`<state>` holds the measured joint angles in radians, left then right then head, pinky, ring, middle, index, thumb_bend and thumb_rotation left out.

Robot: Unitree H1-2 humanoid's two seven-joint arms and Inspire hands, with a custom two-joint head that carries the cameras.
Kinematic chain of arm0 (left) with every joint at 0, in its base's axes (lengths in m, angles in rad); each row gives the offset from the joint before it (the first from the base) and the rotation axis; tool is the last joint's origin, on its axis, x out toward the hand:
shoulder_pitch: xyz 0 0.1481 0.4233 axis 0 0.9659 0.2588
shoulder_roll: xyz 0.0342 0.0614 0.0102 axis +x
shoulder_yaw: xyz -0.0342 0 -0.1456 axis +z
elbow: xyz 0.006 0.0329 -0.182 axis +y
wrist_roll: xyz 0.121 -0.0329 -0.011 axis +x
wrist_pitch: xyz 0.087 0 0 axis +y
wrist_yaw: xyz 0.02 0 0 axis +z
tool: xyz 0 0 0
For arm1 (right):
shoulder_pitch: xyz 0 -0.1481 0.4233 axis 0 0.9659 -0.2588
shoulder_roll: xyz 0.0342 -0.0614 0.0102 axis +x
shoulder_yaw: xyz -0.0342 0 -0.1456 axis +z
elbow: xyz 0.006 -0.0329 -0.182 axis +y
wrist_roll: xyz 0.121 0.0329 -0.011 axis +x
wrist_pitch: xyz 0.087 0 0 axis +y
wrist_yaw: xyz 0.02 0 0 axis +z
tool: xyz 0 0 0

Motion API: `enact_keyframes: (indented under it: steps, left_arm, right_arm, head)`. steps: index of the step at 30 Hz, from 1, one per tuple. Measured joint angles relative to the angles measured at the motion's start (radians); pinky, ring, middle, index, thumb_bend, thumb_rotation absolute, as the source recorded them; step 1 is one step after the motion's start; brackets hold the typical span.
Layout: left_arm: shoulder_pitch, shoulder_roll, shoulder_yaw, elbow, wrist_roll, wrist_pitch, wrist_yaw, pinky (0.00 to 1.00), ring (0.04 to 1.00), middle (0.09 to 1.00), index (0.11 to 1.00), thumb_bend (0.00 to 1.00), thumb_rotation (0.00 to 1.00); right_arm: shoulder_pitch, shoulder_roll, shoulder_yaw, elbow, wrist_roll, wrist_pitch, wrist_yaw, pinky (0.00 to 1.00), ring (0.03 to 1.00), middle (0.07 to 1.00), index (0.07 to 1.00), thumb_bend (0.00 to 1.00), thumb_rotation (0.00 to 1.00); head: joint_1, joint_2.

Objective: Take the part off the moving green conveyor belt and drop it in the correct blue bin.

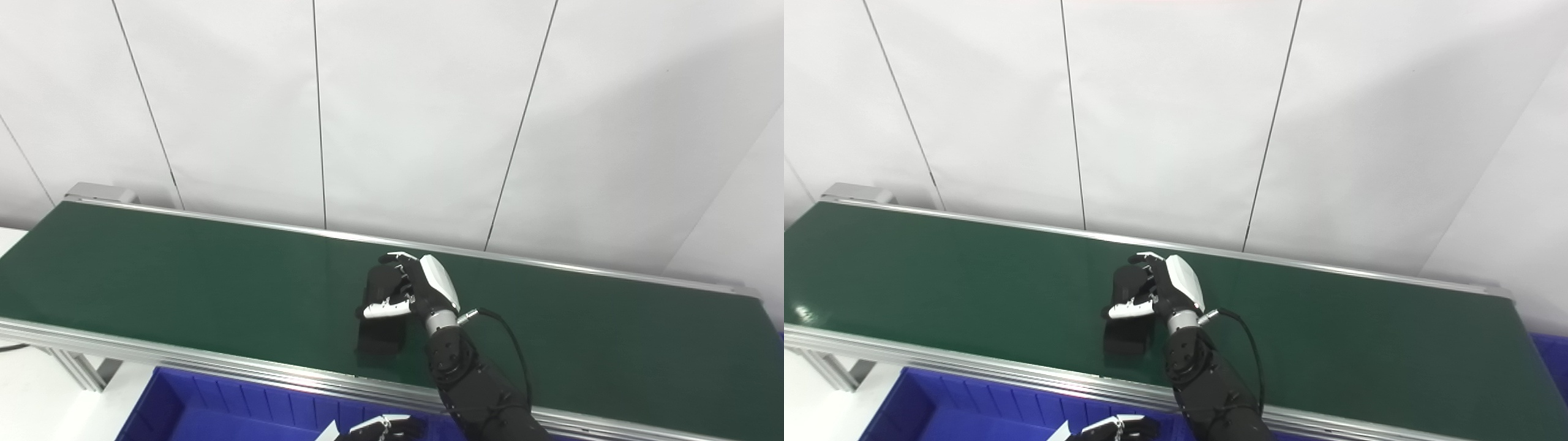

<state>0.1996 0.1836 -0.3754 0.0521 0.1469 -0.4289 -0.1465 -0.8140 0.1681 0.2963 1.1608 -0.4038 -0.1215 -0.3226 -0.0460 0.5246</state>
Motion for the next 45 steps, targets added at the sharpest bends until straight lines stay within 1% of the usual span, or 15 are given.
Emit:
enact_keyframes:
  steps: [2,5,11,17,19,20,22,24,26,31,33,35,37,42,45]
  left_arm:
    - [0.000,-0.002,0.000,0.000,0.000,0.000,0.000,0.63,0.739,0.790,0.793,0.96,0.34]
    - [-0.001,-0.006,0.001,0.000,0.000,0.000,0.001,0.63,0.729,0.783,0.791,0.96,0.34]
    - [-0.013,-0.004,0.008,0.005,-0.004,0.000,0.001,0.63,0.733,0.789,0.795,0.95,0.33]
    - [-0.030,0.003,0.018,0.020,-0.028,0.000,-0.010,0.67,0.758,0.801,0.793,0.97,0.37]
    - [-0.037,0.005,0.025,0.033,-0.030,0.000,-0.016,0.68,0.766,0.803,0.794,0.98,0.37]
    - [-0.038,0.006,0.030,0.039,-0.032,0.000,-0.018,0.67,0.762,0.798,0.790,0.97,0.37]
    - [-0.039,0.009,0.037,0.040,-0.046,0.000,-0.025,0.66,0.755,0.793,0.785,0.97,0.36]
    - [-0.040,0.008,0.046,0.040,-0.058,0.000,-0.031,0.67,0.763,0.800,0.792,0.95,0.35]
    - [-0.040,0.008,0.054,0.040,-0.069,0.000,-0.035,0.67,0.770,0.810,0.807,0.93,0.37]
    - [-0.045,0.007,0.069,0.040,-0.068,0.000,-0.035,0.68,0.788,0.826,0.828,0.91,0.40]
    - [-0.045,0.006,0.073,0.037,-0.068,0.000,-0.036,0.68,0.799,0.836,0.838,0.90,0.40]
    - [-0.044,0.005,0.076,0.030,-0.068,0.002,-0.037,0.67,0.799,0.839,0.842,0.89,0.40]
    - [-0.044,0.006,0.080,0.023,-0.065,0.003,-0.038,0.66,0.793,0.838,0.842,0.88,0.39]
    - [-0.043,-0.002,0.085,-0.018,-0.049,0.028,-0.040,0.64,0.784,0.834,0.839,0.90,0.38]
    - [-0.040,-0.012,0.086,-0.042,-0.036,0.064,-0.041,0.65,0.782,0.836,0.842,0.90,0.35]
  right_arm:
    - [0.001,0.009,-0.012,0.004,0.016,-0.003,-0.019,0.34,0.389,0.471,0.538,0.51,0.00]
    - [0.001,0.019,-0.033,0.005,0.034,-0.004,-0.049,0.37,0.406,0.473,0.526,0.51,0.00]
    - [0.002,0.021,-0.060,0.003,0.061,-0.004,-0.072,0.38,0.416,0.498,0.511,0.51,0.00]
    - [0.054,0.011,-0.052,-0.079,0.045,-0.004,-0.112,0.41,0.436,0.520,0.494,0.51,0.00]
    - [0.103,0.000,-0.051,-0.144,0.035,-0.005,-0.126,0.41,0.437,0.520,0.494,0.51,0.00]
    - [0.120,-0.005,-0.051,-0.164,0.034,-0.005,-0.128,0.41,0.430,0.523,0.491,0.51,0.00]
    - [0.163,-0.017,-0.055,-0.224,0.035,-0.005,-0.129,0.40,0.424,0.520,0.491,0.51,0.00]
    - [0.204,-0.032,-0.064,-0.313,0.036,-0.005,-0.128,0.38,0.423,0.515,0.499,0.51,0.00]
    - [0.250,-0.044,-0.079,-0.415,0.041,-0.004,-0.121,0.37,0.427,0.519,0.496,0.51,0.00]
    - [0.390,-0.090,-0.084,-0.721,0.038,0.057,-0.038,0.37,0.429,0.521,0.496,0.51,0.00]
    - [0.453,-0.109,-0.084,-0.820,0.035,0.084,-0.002,0.38,0.429,0.522,0.495,0.51,0.00]
    - [0.522,-0.124,-0.093,-0.917,0.042,0.106,0.029,0.39,0.432,0.524,0.492,0.51,0.00]
    - [0.592,-0.130,-0.107,-1.015,0.063,0.129,0.056,0.40,0.436,0.527,0.487,0.51,0.00]
    - [0.721,-0.147,-0.130,-1.185,0.094,0.148,0.112,0.40,0.433,0.514,0.497,0.51,0.00]
    - [0.783,-0.182,-0.138,-1.269,0.105,0.160,0.162,0.40,0.430,0.513,0.500,0.51,0.00]
  head:
    - [-0.002,0.000]
    - [-0.008,0.000]
    - [-0.021,-0.002]
    - [-0.046,0.000]
    - [-0.051,0.003]
    - [-0.067,0.020]
    - [-0.068,0.020]
    - [-0.093,0.046]
    - [-0.104,0.055]
    - [-0.106,0.083]
    - [-0.101,0.113]
    - [-0.100,0.118]
    - [-0.086,0.140]
    - [-0.068,0.156]
    - [-0.054,0.167]
